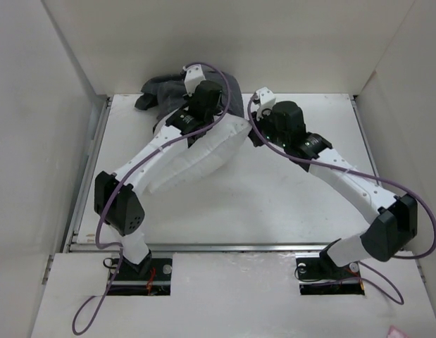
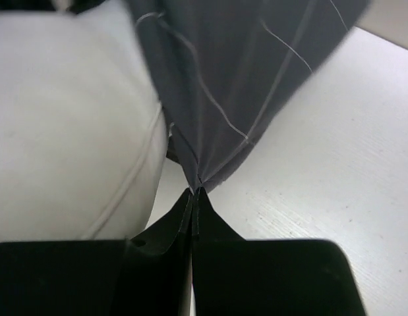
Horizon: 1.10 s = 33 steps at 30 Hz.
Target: Put the pillow into the pillowcase
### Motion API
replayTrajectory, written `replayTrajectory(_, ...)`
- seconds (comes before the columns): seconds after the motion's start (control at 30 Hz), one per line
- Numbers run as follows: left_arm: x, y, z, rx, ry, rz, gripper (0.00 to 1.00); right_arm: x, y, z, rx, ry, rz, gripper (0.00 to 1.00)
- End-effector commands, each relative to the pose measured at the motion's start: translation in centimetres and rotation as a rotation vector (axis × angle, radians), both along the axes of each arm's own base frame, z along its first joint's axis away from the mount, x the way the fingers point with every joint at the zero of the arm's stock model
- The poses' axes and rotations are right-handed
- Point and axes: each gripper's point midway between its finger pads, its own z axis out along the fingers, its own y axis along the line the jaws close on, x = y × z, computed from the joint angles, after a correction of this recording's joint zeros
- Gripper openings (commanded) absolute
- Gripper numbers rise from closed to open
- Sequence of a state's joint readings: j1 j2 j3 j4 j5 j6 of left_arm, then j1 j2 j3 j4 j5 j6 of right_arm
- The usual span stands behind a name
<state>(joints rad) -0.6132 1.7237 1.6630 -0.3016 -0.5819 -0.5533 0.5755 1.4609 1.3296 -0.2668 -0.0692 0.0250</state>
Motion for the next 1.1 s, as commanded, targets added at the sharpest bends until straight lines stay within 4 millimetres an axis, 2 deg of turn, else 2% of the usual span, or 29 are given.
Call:
replayTrajectory(0.0, 4.0, 2.1, 9.7, -0.136, -0.326, 0.157, 0.0, -4.1, 0.2, 2.7, 0.083, 0.001, 0.108, 0.0)
replayTrajectory(0.03, 4.3, 1.6, 9.2, -0.138, -0.32, 0.141, 0.0, -6.0, 1.5, 2.9, 0.11, 0.026, 0.196, 0.0)
replayTrajectory(0.07, 4.7, 1.2, 8.5, -0.171, -0.312, 0.151, 0.0, -7.1, 1.6, 3.6, 0.125, 0.028, 0.232, 0.0)
replayTrajectory(0.1, 5.2, 0.0, 7.0, -0.162, -0.292, 0.13, 0.0, -8.0, 2.0, 3.7, 0.132, 0.038, 0.27, 0.0)
replayTrajectory(0.13, 5.4, -0.2, 6.6, -0.154, -0.301, 0.16, 0.0, -8.6, 2.1, 4.5, 0.142, 0.038, 0.293, 0.0)
replayTrajectory(0.17, 5.5, -0.7, 6.1, -0.154, -0.3, 0.175, 0.0, -8.7, 1.8, 6.3, 0.165, 0.003, 0.279, 0.0)
replayTrajectory(0.2, 5.6, -1.2, 4.9, -0.156, -0.282, 0.188, 0.0, -8.7, 1.6, 7.2, 0.171, -0.018, 0.268, 0.0)
replayTrajectory(0.23, 5.8, -2.1, 3.0, -0.162, -0.255, 0.177, 0.0, -8.7, 1.6, 7.2, 0.177, -0.012, 0.265, 0.0)
replayTrajectory(0.27, 5.9, -2.5, 2.3, -0.181, -0.254, 0.169, 0.0, -9.3, 1.6, 8.4, 0.195, -0.033, 0.286, 0.0)
replayTrajectory(0.3, 5.9, -3.2, 0.9, -0.192, -0.248, 0.164, 0.0, -9.5, 1.7, 9.1, 0.205, -0.043, 0.302, 0.0)
replayTrajectory(0.33, 5.6, -4.0, -1.7, -0.194, -0.223, 0.158, 0.0, -9.9, 1.8, 9.9, 0.217, -0.057, 0.319, 0.0)
replayTrajectory(0.37, 5.7, -4.7, -2.2, -0.197, -0.224, 0.148, 0.0, -10.2, 1.7, 9.5, 0.211, -0.038, 0.327, 0.0)
replayTrajectory(0.4, 5.5, -5.1, -2.9, -0.189, -0.219, 0.16, 0.0, -10.3, 1.7, 10.1, 0.215, -0.046, 0.328, 0.0)
replayTrajectory(0.43, 5.5, -5.5, -2.6, -0.183, -0.225, 0.17, 0.0, -10.5, 1.8, 10.7, 0.222, -0.055, 0.337, 0.0)
replayTrajectory(0.5, 5.4, -6.9, -4.3, -0.162, -0.19, 0.154, 0.0, -10.2, 1.6, 9.9, 0.216, -0.023, 0.323, 0.0)
replayTrajectory(0.53, 5.4, -7.6, -4.0, -0.179, -0.186, 0.124, 0.0, -10.2, 1.6, 10.3, 0.22, -0.031, 0.324, 0.0)
replayTrajectory(0.57, 5.3, -8.0, -4.1, -0.18, -0.168, 0.099, 0.06, -9.7, 1.4, 9.5, 0.202, -0.012, 0.298, 0.0)
replayTrajectory(0.6, 5.0, -8.6, -4.1, -0.189, -0.148, 0.06, 0.21, -9.5, 1.1, 9.5, 0.191, -0.006, 0.275, 0.0)
replayTrajectory(0.63, 4.5, -8.4, -4.3, -0.161, -0.133, 0.041, 0.53, -8.5, 0.6, 8.7, 0.171, 0.006, 0.21, 0.0)
replayTrajectory(0.67, 3.9, -8.0, -4.9, -0.134, -0.11, 0.021, 0.66, -7.8, 0.3, 8.4, 0.155, 0.011, 0.177, 0.0)
replayTrajectory(0.7, 2.9, -7.8, -3.3, -0.136, -0.119, -0.017, 0.71, -7.6, -0.1, 7.9, 0.144, 0.03, 0.141, 0.0)
replayTrajectory(0.73, 2.3, -7.2, -2.9, -0.124, -0.121, -0.023, 0.77, -6.9, -0.6, 7.0, 0.119, 0.04, 0.095, 0.0)
replayTrajectory(0.77, 0.9, -7.1, -4.0, -0.066, -0.091, -0.076, 0.81, -6.6, -0.9, 7.4, 0.124, 0.033, 0.069, 0.0)
replayTrajectory(0.8, -0.5, -6.3, -1.9, -0.071, -0.103, -0.107, 0.83, -6.3, -1.1, 6.7, 0.111, 0.054, 0.039, 0.0)
replayTrajectory(0.87, -2.4, -6.3, -0.9, -0.055, -0.09, -0.205, 0.97, -5.3, -2.2, 5.9, 0.086, 0.064, -0.034, 0.0)
replayTrajectory(0.9, -3.5, -5.7, -1.3, -0.026, -0.07, -0.234, 1.0, -5.0, -2.9, 5.6, 0.073, 0.072, -0.059, 0.0)
replayTrajectory(0.93, -5.0, -5.1, -0.1, -0.028, -0.066, -0.274, 1.0, -5.0, -3.1, 5.4, 0.065, 0.076, -0.071, 0.0)
replayTrajectory(1.03, -7.7, -3.8, 0.9, -0.031, -0.048, -0.323, 1.0, -4.8, -3.6, 4.3, 0.041, 0.086, -0.101, 0.0)
replayTrajectory(1.07, -8.6, -3.5, 0.7, -0.024, -0.021, -0.341, 1.0, -4.7, -3.9, 3.7, 0.04, 0.102, -0.115, 0.0)
